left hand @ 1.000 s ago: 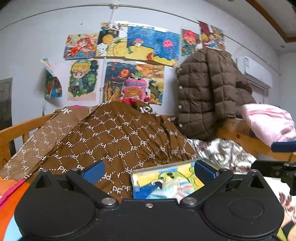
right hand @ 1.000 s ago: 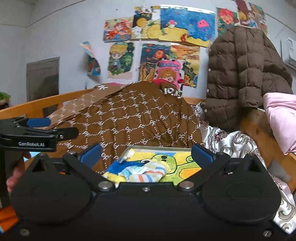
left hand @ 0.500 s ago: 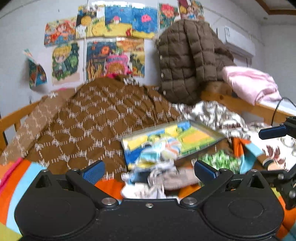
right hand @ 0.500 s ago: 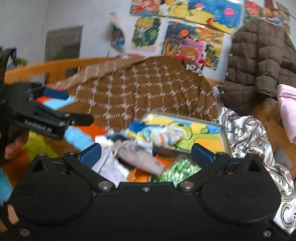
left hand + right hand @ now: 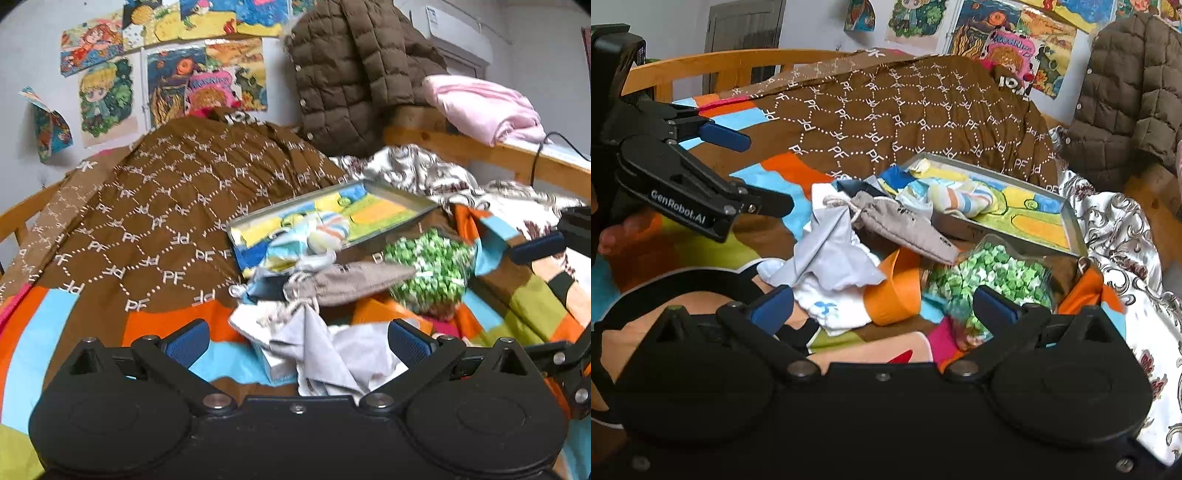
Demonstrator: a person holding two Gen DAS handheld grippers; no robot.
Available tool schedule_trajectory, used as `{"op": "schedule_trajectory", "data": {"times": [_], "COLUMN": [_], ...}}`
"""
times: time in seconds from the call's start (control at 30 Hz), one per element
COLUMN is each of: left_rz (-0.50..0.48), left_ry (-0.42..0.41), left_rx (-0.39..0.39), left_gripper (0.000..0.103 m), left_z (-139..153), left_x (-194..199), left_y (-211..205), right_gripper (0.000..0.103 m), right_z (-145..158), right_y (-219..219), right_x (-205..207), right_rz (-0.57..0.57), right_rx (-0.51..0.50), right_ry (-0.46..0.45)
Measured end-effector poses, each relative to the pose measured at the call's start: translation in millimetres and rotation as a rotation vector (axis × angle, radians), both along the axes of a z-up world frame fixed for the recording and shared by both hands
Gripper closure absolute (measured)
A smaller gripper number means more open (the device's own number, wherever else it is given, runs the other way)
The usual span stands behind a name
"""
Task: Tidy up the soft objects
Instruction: 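Lift both tools away from the tray back over the pile, then grasp the white cloth with the left gripper while the right grasps the orange strap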
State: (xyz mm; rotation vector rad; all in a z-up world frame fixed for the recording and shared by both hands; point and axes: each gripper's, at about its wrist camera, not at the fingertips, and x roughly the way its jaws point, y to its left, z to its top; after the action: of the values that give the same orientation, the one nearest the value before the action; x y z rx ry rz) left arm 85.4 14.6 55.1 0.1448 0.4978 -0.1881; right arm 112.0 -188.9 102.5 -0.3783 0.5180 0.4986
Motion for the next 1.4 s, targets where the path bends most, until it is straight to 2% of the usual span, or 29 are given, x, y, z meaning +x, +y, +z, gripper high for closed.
{"op": "schedule_trajectory", "data": {"times": [0.5, 1.1, 1.4], "left_rz": [-0.024, -0.016, -0.032], "left_ry": [0.020, 0.057, 0.070], "left_rx": [0.019, 0.007, 0.007], "left_gripper": [0.001, 0.001, 0.001], "left_z": [-10.5, -18.3, -22.8], "left_x": [2.4, 14.8, 24.4], "left_y": [-9.0, -7.9, -11.7], "right_gripper": [0.001, 0.001, 0.001], "right_z": [-19.6, -10.1, -17.4], "right_y": [-5.6, -3.6, -5.0], "right_x": [2.9, 20.8, 34.3], "right_rz": [-0.012, -0.066, -0.111], "right_rx": [-0.013, 0.028, 0.023], "right_ry": [0.038, 0.007, 0.016]}}
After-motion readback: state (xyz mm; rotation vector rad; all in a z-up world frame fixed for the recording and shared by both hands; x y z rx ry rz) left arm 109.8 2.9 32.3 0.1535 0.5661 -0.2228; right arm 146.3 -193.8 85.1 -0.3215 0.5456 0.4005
